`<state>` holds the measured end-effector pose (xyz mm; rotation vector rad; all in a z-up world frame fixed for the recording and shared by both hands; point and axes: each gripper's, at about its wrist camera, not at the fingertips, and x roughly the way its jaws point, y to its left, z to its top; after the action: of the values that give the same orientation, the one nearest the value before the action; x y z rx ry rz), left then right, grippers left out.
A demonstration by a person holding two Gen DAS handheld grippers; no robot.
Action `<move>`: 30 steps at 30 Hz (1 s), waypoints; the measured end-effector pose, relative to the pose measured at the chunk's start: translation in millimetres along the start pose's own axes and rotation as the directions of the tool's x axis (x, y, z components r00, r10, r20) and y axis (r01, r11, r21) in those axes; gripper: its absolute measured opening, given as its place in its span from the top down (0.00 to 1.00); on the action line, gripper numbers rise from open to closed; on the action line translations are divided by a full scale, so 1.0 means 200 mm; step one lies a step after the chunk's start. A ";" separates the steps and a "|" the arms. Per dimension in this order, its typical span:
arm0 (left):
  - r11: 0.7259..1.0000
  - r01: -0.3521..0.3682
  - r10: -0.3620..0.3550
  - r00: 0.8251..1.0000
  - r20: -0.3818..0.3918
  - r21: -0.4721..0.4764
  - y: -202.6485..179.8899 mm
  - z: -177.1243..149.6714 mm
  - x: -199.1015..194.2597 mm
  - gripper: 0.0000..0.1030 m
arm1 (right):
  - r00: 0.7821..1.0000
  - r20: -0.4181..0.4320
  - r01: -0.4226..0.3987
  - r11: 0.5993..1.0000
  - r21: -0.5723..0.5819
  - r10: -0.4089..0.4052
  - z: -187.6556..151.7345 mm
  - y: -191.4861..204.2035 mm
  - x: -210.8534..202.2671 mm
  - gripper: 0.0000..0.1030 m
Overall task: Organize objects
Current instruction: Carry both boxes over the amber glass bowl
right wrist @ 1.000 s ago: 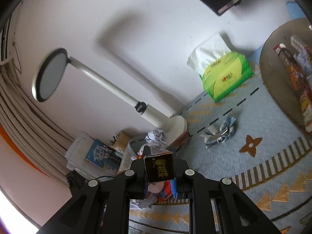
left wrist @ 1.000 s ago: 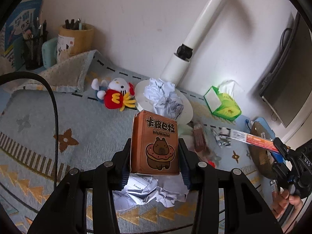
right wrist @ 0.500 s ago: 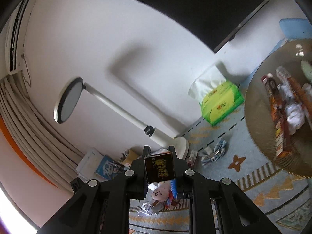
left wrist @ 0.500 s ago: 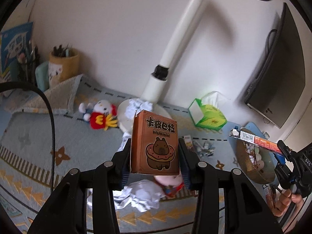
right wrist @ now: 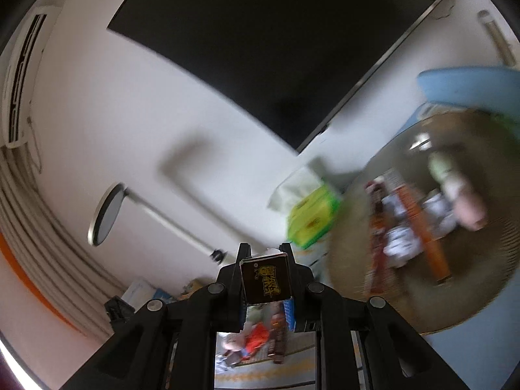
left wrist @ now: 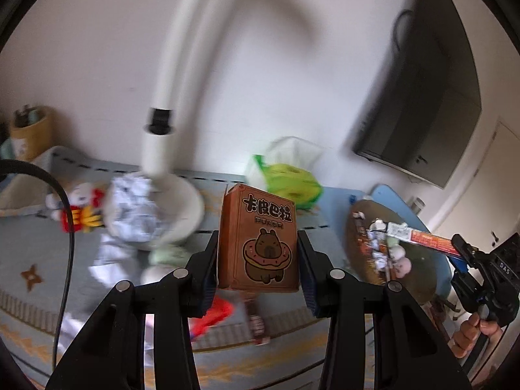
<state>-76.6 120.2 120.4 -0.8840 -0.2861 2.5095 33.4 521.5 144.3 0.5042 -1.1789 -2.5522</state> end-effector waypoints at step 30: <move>0.911 0.307 -0.264 0.947 -0.183 0.276 -0.96 -0.15 0.46 0.61 | 0.947 0.195 0.215 0.956 0.202 -0.254 0.39 -0.53 -0.31 0.84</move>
<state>-51.7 334.5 112.3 -0.8235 0.0171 2.1321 43.7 664.2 122.0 0.4346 -1.5186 -2.7765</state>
